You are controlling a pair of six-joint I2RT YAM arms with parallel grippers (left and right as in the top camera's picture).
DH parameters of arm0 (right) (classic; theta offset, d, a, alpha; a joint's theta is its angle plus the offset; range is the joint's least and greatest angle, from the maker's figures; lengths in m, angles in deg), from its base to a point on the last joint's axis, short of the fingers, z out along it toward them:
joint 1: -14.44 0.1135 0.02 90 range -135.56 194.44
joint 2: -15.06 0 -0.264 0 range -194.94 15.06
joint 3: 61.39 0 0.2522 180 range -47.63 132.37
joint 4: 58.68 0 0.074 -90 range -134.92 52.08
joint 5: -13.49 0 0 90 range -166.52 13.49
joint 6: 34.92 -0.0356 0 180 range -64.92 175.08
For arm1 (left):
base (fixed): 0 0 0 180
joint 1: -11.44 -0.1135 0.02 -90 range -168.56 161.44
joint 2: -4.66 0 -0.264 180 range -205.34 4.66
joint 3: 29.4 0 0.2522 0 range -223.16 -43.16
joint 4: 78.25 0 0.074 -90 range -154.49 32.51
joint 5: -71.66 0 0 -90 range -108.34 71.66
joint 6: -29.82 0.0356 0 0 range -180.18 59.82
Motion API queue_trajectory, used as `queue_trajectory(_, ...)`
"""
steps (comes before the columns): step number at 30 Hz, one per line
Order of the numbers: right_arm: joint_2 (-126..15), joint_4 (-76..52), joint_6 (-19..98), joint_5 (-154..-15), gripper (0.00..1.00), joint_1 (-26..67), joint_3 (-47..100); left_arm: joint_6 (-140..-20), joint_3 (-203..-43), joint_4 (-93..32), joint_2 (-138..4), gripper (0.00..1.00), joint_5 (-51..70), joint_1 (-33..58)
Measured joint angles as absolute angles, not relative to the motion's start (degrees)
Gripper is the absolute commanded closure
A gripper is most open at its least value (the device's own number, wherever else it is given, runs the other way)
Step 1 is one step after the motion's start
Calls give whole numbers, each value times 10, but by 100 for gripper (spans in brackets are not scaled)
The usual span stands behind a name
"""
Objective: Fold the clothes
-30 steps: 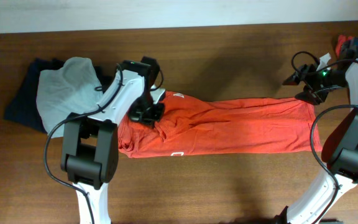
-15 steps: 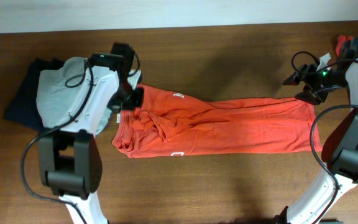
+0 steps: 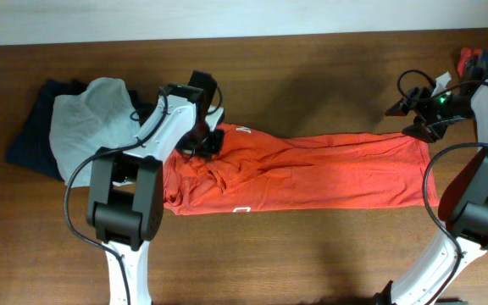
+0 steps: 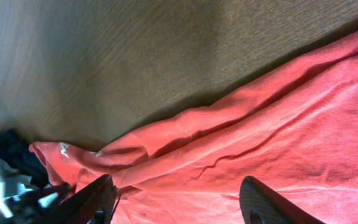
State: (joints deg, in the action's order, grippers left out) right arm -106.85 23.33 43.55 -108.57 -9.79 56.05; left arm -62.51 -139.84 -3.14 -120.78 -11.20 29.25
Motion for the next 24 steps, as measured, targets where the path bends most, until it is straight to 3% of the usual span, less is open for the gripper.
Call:
queue_trajectory(7, -1068, 234, 436, -1086, 31, -98, 561, -610, -1396, 146, -1212, 99, -111, 289)
queue_trajectory(11, -1068, 234, 435, -1086, 31, -98, 561, -610, -1396, 179, -1211, 99, -111, 273)
queue_trajectory(15, -1068, 234, 436, -1086, 31, -98, 561, -611, -1394, 143, -1179, 98, -111, 229)
queue_trajectory(20, -1068, 234, 436, -1086, 31, -98, 561, -615, -1396, 26, -1109, 79, -114, 180)
queue_trajectory(24, -1068, 234, 436, -1085, 27, -98, 561, -617, -1397, -48, -1094, 77, -112, 168)
